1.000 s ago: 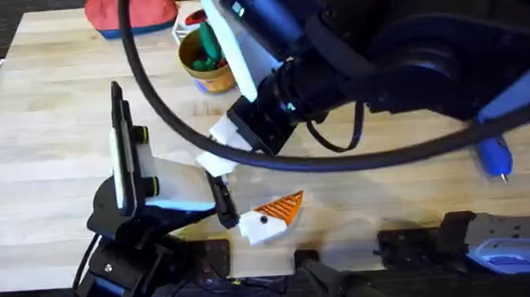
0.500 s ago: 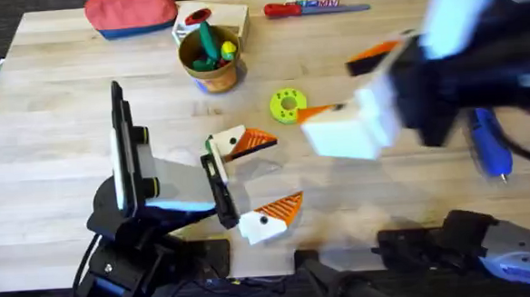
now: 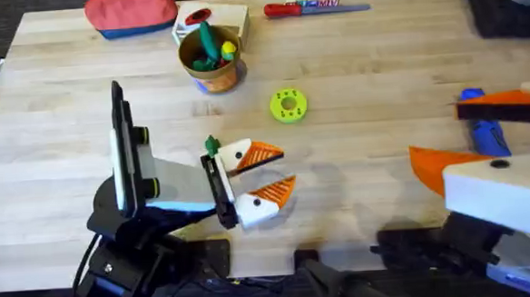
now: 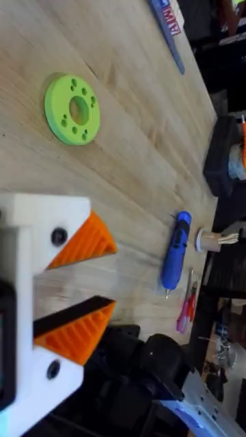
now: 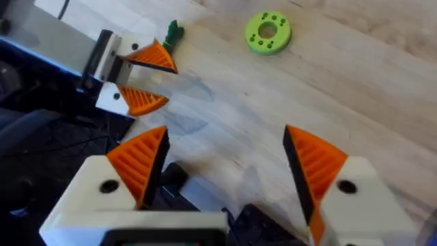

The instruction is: Pick up the gripper from the table and insert it into the empty holder that is missing its gripper. Then pick up a screw, insert it into the mounting hole, and use the screwdriver to tighten it. Finally, clean up the table by picking up the vegetable and placing it into the bucket.

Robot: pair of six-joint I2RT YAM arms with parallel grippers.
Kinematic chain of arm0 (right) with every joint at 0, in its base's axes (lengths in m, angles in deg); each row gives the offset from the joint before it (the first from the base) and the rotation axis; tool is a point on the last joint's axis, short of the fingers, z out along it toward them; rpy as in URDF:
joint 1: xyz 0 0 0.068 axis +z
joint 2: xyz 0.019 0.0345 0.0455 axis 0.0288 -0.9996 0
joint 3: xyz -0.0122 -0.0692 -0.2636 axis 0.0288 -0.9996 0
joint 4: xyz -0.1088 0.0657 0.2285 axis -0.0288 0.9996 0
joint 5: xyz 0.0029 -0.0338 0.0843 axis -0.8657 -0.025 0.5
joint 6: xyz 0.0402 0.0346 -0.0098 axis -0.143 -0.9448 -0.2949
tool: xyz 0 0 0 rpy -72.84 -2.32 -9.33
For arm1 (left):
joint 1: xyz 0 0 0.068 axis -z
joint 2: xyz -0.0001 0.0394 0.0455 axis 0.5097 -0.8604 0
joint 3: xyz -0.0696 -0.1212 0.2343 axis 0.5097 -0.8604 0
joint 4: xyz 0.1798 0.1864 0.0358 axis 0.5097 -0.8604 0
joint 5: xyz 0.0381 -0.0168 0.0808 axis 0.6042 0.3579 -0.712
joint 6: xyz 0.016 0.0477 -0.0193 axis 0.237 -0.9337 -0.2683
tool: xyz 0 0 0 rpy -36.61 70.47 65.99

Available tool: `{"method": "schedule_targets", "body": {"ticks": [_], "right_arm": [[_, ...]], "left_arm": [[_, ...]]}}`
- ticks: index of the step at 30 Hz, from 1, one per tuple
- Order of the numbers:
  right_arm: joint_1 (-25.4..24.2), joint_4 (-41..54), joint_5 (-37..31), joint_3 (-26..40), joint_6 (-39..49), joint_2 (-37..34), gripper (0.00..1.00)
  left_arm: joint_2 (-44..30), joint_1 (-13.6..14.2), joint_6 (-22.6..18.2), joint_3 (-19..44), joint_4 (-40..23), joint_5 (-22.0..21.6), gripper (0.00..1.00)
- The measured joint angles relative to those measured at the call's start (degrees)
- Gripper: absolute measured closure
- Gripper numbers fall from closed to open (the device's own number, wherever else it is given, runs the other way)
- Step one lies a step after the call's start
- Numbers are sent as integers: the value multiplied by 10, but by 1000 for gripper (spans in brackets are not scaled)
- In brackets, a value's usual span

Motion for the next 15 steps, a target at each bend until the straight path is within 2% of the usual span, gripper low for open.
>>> {"method": "schedule_targets", "body": {"ticks": [3, 6, 7, 8, 15], "right_arm": [[0, 1, 0, -22, -22, 16, 8], [0, 0, 0, -49, -41, 22, 7], [0, -2, 0, -59, -46, 22, 7], [0, -20, -3, -98, -59, 22, 7], [-2, -84, -70, -198, -103, 21, 10]], "left_arm": [[0, 0, -2, 0, 0, 0, 837], [0, 0, -2, 0, 0, 0, 960], [0, 0, -2, 0, 0, 0, 984], [0, 0, -2, 0, 0, 0, 985], [0, 0, -2, 0, 0, 0, 987]]}}
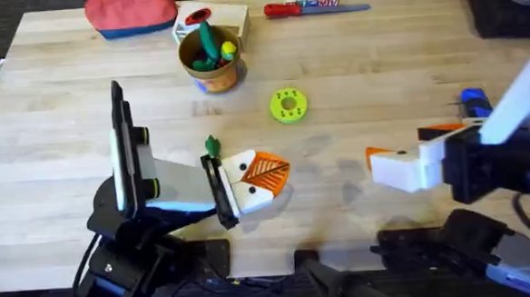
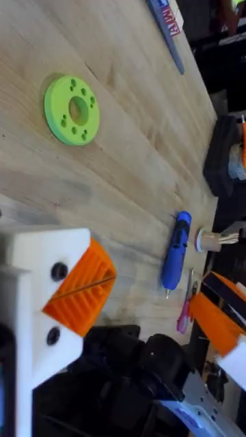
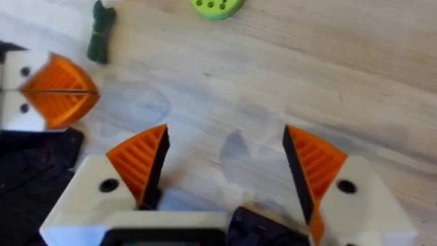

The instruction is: Pick up the gripper from the table and insert it into the empty holder that is missing its gripper. Then pick up a screw, insert it into the mounting hole, and use the screwdriver to tighten it. Finally, clean up the table by picking up the vegetable and placing it into the bucket.

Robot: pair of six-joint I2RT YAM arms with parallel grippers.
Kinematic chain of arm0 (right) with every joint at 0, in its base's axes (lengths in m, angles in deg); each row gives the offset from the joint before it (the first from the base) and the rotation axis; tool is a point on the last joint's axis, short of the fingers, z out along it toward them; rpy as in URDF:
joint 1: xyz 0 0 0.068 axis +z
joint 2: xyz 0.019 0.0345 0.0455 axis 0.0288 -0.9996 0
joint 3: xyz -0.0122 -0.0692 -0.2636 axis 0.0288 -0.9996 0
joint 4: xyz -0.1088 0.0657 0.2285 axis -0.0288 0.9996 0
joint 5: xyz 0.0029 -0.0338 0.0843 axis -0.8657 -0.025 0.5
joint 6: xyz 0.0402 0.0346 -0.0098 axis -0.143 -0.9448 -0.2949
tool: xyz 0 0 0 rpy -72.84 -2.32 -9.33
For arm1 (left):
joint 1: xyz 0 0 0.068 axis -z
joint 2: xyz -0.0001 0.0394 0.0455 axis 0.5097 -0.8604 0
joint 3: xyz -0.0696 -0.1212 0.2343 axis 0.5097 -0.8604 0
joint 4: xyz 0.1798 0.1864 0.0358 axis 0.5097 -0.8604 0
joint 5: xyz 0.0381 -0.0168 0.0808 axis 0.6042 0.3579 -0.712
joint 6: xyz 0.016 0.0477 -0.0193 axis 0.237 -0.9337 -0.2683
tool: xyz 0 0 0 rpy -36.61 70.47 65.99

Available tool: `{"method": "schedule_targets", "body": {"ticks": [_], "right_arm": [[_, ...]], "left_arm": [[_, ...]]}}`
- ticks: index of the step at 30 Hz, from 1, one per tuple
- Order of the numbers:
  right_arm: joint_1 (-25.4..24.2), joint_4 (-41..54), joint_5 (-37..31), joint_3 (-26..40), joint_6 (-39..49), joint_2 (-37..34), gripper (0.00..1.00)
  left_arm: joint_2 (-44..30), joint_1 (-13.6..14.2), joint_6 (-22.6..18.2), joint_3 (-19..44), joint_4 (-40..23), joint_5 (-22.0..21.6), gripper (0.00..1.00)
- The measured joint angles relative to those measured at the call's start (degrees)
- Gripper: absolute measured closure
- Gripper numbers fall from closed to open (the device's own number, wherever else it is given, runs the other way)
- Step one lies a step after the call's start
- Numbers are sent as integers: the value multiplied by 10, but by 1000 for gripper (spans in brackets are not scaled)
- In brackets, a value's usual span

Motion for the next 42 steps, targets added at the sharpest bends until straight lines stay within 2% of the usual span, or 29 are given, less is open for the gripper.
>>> {"method": "schedule_targets", "body": {"ticks": [4, 9, 13, 17, 20, 22, 28, 33, 42], "right_arm": [[-35, -11, -45, -29, 1, -20, 10], [-147, -17, -70, -32, 54, -78, 10], [-290, -36, -77, -32, 125, -140, 10], [-447, -108, -82, -32, 190, -212, 10], [-542, -165, -85, -32, 247, -267, 10], [-586, -190, -87, -32, 284, -299, 10], [-661, -252, -80, -32, 407, -370, 10], [-696, -270, -12, -32, 524, -405, 10], [-758, -314, 38, -32, 596, -484, 10]], "left_arm": [[0, 0, 0, 0, 0, 0, 987], [0, 0, 0, 0, 0, 0, 987], [0, 0, 0, 0, 0, 0, 987], [0, 0, 0, 0, 0, 0, 987], [0, 0, 0, 0, 0, 0, 987], [0, 0, 0, 0, 0, 0, 987], [0, 0, 0, 0, 0, 0, 987], [0, 0, 0, 0, 0, 0, 987], [0, 0, 0, 0, 0, 0, 987]]}}
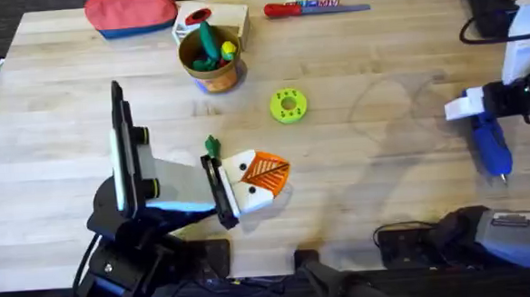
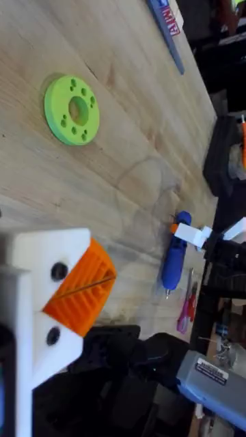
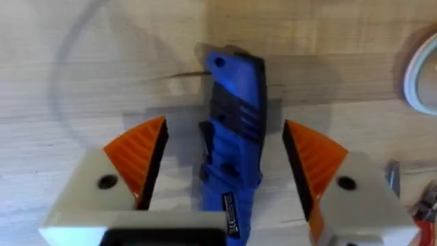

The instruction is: Pick up the gripper from the table and insert it into the empty holder that is missing its gripper. Then pick up a screw, insert it into the mounting hole, and use the screwdriver to tighten it. Finally, clean up the table by picking up the vegetable and placing it into the bucket.

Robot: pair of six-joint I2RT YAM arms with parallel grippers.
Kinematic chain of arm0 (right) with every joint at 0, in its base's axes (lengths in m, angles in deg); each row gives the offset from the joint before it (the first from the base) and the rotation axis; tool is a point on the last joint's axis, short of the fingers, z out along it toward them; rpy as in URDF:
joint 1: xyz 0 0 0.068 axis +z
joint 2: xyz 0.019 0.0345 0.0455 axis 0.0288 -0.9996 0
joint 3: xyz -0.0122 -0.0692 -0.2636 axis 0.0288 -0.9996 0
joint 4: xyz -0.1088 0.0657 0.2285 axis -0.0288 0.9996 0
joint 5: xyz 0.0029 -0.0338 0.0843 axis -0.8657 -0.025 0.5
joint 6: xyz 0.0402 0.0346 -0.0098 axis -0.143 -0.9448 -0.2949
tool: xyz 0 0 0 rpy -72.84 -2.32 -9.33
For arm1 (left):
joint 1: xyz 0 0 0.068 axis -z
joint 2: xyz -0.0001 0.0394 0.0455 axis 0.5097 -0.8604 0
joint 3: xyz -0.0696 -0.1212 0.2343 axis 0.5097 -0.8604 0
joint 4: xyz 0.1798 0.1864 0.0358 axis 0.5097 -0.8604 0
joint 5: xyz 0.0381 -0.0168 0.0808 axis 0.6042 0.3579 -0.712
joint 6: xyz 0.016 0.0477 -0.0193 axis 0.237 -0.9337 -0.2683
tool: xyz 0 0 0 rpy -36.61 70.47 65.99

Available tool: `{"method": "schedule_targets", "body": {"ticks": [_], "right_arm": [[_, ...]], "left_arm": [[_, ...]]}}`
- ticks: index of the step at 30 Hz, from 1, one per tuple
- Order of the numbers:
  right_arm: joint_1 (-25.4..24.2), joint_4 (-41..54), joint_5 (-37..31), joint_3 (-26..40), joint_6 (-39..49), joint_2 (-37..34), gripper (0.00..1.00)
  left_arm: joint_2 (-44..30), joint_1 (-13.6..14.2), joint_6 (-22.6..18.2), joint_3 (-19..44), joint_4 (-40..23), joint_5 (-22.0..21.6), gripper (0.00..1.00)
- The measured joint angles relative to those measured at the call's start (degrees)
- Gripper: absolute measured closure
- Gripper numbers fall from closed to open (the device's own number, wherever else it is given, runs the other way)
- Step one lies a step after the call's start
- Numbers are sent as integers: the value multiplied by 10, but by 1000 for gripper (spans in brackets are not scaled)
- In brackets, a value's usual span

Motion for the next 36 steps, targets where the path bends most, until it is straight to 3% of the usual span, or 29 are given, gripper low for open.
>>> {"method": "schedule_targets", "body": {"ticks": [11, 18, 31, 36], "right_arm": [[-10, -36, 31, 0, 28, -43, 12], [-10, -31, 42, 2, 31, -50, 85], [-9, -28, 54, 2, 36, -51, 696], [-10, -38, 38, 2, 23, -50, 978]], "left_arm": [[0, 0, 0, 0, 0, 0, 987], [0, 0, 0, 0, 0, 0, 987], [0, 0, 0, 0, 0, -1, 987], [0, 0, 0, 0, 0, -1, 987]]}}
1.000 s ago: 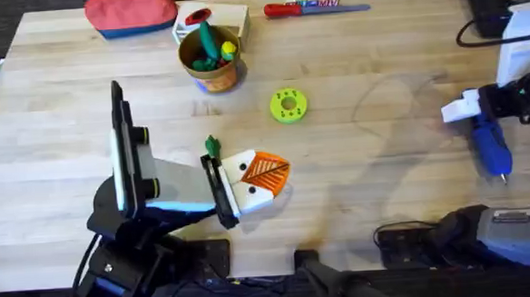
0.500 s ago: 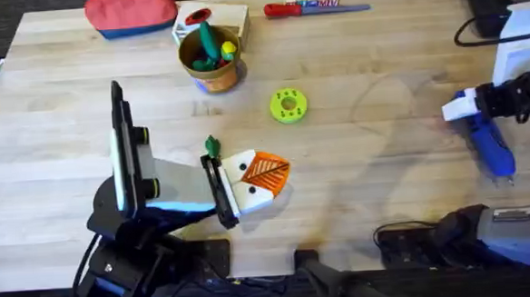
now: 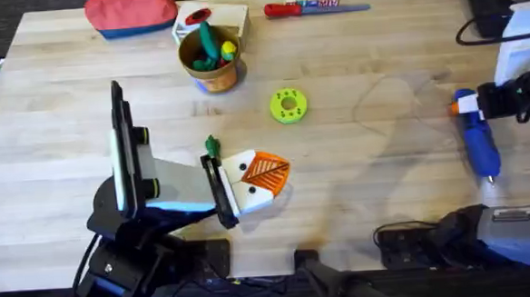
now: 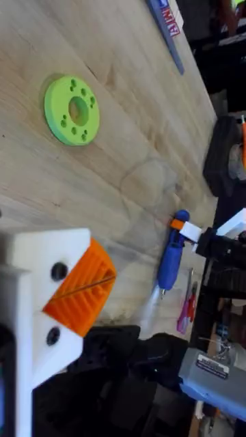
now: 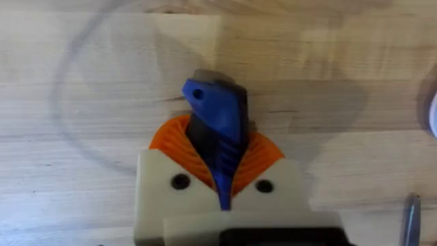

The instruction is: Pick up the gripper from the table and insert it into the empty holder that is missing its gripper. Then pick up a screw, insert it into the mounting hole, and use the screwdriver to tighten it. Finally, clean up the table by picking up the vegetable and placing it into the bucket.

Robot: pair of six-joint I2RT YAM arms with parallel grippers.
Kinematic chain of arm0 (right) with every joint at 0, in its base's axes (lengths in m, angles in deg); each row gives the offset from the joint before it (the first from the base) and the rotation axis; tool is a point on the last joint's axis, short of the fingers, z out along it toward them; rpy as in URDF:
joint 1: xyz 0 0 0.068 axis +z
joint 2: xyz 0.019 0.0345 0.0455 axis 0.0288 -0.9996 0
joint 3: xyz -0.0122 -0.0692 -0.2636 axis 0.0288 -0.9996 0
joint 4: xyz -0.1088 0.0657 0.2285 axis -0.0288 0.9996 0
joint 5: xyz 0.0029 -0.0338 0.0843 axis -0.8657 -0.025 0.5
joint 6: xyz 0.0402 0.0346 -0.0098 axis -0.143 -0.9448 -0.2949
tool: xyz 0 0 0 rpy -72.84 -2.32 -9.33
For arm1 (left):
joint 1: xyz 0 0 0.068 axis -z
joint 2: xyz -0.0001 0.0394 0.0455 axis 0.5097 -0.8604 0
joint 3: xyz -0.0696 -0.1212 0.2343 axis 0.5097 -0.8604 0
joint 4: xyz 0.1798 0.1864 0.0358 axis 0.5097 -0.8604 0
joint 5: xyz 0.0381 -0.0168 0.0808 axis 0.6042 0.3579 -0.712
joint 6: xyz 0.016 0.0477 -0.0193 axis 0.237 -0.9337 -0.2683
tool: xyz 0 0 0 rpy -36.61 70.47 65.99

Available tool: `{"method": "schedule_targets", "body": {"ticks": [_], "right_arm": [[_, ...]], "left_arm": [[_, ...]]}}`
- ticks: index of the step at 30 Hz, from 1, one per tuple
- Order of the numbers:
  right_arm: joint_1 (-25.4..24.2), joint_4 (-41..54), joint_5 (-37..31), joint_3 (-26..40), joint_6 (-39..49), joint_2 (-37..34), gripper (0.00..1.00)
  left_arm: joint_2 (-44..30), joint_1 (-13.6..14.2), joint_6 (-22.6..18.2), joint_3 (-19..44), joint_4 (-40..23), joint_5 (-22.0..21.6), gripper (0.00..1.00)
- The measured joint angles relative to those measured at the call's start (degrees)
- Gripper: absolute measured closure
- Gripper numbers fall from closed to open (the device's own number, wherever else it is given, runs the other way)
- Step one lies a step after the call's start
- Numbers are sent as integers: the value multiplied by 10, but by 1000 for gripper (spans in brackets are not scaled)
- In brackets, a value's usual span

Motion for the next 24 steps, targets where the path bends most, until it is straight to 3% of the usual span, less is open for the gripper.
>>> {"method": "schedule_targets", "body": {"ticks": [14, 24], "right_arm": [[0, 2, -6, 0, -72, 117, 994], [0, 1, -2, -1, -161, 258, 994]], "left_arm": [[0, 0, 0, 0, 0, 0, 987], [0, 0, 0, 0, 0, 0, 987]]}}
